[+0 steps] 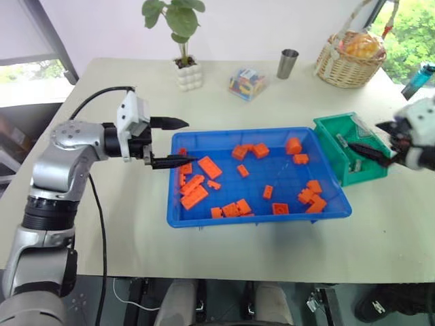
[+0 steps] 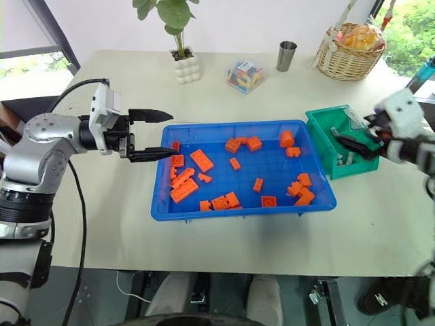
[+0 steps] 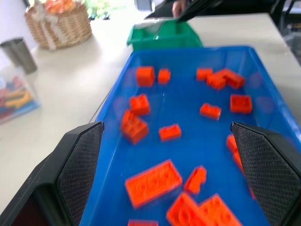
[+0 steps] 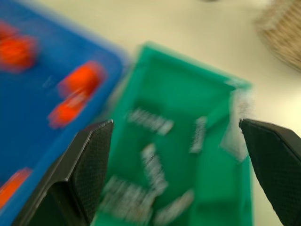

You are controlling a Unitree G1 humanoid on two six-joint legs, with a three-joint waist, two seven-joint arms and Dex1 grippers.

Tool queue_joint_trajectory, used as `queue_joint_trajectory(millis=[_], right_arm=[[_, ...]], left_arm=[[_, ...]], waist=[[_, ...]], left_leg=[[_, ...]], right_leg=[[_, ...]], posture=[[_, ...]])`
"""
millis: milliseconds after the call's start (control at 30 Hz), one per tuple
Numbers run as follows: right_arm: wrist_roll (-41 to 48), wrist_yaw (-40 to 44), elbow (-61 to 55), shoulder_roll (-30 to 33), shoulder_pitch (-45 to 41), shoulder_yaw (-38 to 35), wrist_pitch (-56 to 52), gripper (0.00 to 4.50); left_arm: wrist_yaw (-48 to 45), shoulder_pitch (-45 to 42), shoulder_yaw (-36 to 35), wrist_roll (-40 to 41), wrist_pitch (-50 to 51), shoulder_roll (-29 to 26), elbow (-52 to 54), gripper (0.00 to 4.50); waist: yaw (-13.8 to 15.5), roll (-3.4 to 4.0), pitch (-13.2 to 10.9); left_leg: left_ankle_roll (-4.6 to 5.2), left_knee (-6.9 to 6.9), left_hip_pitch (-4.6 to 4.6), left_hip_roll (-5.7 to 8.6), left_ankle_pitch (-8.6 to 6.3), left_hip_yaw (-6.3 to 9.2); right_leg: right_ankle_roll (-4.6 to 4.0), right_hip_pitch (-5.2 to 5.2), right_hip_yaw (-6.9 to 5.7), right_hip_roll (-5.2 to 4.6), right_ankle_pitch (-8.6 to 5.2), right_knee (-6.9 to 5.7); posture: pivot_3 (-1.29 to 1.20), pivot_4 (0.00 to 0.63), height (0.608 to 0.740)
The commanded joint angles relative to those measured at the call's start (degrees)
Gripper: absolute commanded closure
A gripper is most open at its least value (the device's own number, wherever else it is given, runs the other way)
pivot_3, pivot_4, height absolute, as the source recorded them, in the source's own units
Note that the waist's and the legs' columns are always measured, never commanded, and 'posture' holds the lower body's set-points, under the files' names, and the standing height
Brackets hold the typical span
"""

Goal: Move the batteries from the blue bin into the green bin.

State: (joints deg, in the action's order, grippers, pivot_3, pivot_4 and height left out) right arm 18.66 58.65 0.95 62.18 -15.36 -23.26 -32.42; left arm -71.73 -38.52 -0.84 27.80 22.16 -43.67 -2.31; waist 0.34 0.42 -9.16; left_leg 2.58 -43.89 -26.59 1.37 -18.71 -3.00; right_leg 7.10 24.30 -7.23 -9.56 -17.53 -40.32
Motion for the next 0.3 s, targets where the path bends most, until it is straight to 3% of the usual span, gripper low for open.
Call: queue_joint_trajectory(millis=[33,167,300], right_arm=[[3.34,10.55,-2.59,4.17,6.71,-9.12,3.56,0.1],[4.84,17.09,0.84,6.94,12.05,-15.1,4.47,0.1],[5.43,19.25,2.67,7.13,13.52,-16.33,5.3,0.1]], left_arm=[[-0.78,-0.6,-4.36,1.82,0.95,-2.99,0.01,0.0],[-2.55,0.5,-7.26,2.86,2.17,-6.75,-1.34,0.0],[-4.26,1.28,-8.34,3.16,2.42,-9.04,-1.97,0.0]], waist=[[0.09,0.0,0.0],[0.14,-0.01,0.0],[0.18,-0.01,0.0]], left_leg=[[0.0,-0.02,0.04,-0.03,0.0,-0.01],[0.0,-0.04,0.13,-0.05,0.0,-0.03],[0.0,-0.06,0.13,-0.06,0.0,-0.02]], right_leg=[[0.0,-0.05,0.0,0.01,0.0,0.0],[0.01,-0.16,0.0,0.0,0.0,0.03],[0.01,-0.17,0.01,-0.01,0.0,0.03]], posture=[[0.0,0.15,0.665],[0.0,0.15,0.665],[0.0,0.15,0.665]])
